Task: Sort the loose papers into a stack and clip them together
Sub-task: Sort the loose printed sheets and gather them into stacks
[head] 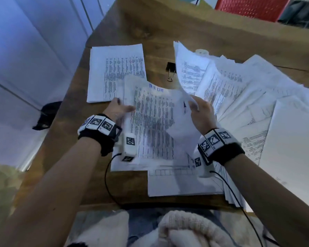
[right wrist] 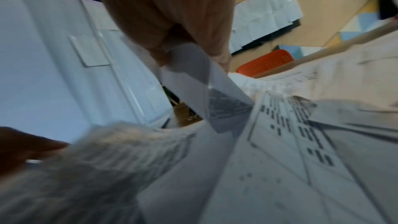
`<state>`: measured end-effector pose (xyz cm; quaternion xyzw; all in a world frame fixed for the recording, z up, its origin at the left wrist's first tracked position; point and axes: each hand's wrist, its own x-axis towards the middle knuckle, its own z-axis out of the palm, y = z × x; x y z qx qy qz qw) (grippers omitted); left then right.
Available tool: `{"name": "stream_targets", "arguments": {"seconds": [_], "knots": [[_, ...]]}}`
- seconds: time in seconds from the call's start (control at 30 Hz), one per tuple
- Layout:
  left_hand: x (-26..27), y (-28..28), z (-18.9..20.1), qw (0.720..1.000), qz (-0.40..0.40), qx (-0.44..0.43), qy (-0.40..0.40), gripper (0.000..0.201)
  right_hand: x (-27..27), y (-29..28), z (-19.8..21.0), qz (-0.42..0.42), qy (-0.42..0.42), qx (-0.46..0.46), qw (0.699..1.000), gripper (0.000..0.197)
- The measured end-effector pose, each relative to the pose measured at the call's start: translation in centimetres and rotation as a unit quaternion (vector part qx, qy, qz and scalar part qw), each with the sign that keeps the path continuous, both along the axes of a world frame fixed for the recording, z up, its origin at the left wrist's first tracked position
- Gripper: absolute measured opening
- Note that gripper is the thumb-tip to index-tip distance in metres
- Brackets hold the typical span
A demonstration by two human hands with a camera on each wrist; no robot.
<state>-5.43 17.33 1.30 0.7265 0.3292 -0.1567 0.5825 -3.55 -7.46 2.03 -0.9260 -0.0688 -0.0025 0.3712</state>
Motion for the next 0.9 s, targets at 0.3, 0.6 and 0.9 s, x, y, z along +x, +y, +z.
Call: {"name": "stream_targets", "arguments": {"seconds": [0.3,0.6,0.9], "knots": [[-2.3,2.0,-3.8,0.981,0.083,-0.163,0.068,0.054,-4.9,-0.4,-4.5,0.211,0.05,-0.082,0.973,0.031],[-2.9,-1.3,-4.2,0.999,-0.048,0.007,0.004,0.04,-6.8,-1.6,-6.1,0.337,0.14,-0.204,0.909,0.103],[-1.9,2.2,4.0,0.98,-0.031,0.061,-0.185,0.013,-2.9,0.9,-2.9,0.064,0.199,0.032,0.977,0.055]]}}
